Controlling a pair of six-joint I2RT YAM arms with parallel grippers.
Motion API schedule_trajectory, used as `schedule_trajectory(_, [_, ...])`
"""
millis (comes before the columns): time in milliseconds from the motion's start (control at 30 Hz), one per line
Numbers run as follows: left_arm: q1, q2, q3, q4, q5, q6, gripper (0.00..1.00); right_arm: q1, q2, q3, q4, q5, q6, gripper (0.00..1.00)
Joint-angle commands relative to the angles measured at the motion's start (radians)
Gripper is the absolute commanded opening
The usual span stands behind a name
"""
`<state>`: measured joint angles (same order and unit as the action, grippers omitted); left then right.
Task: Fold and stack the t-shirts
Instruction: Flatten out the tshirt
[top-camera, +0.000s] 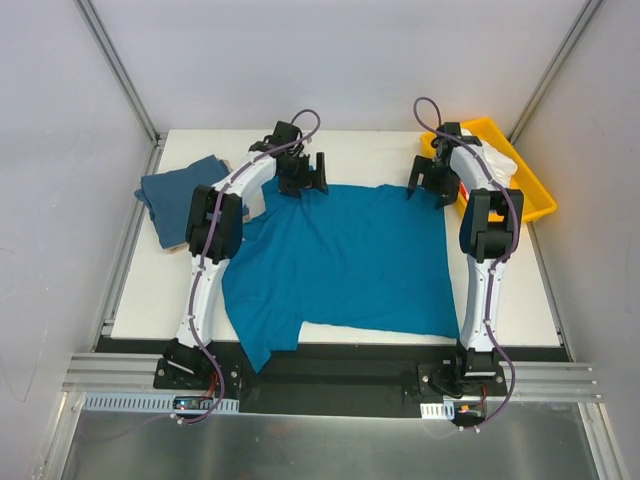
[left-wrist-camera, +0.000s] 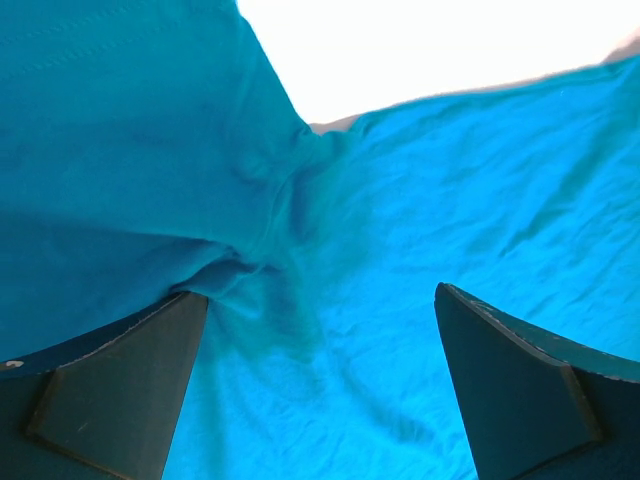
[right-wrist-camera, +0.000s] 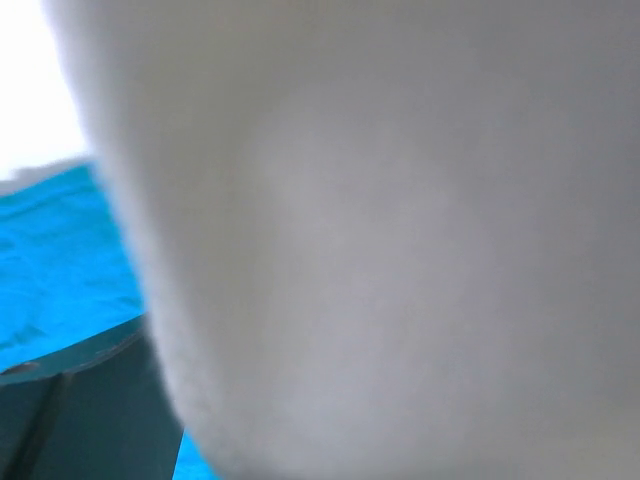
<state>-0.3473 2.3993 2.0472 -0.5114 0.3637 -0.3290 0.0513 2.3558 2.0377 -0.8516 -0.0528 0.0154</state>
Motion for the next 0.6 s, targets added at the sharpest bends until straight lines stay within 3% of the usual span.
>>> schedule_trajectory(0, [-0.009, 0.105, 0.111, -0.015, 0.037, 0.005, 0.99, -0.048, 0.075, 0.120, -0.003, -0.008, -0.072, 0.94])
schedule_trajectory(133, [-0.007, 0.138, 0.206, -0.018, -0.008, 0.028, 0.99, -0.050, 0.077, 0.173, 0.011, -0.004, -0.107, 0.94])
schedule_trajectory(300, [-0.001, 0.045, 0.205, -0.021, -0.074, 0.116, 0.99, -0.039, 0.001, 0.136, 0.028, -0.047, -0.193, 0.95])
schedule_trajectory(567, [0.001, -0.207, 0.018, -0.022, -0.146, 0.156, 0.99, 0.021, -0.294, -0.128, 0.060, -0.042, -0.238, 0.97])
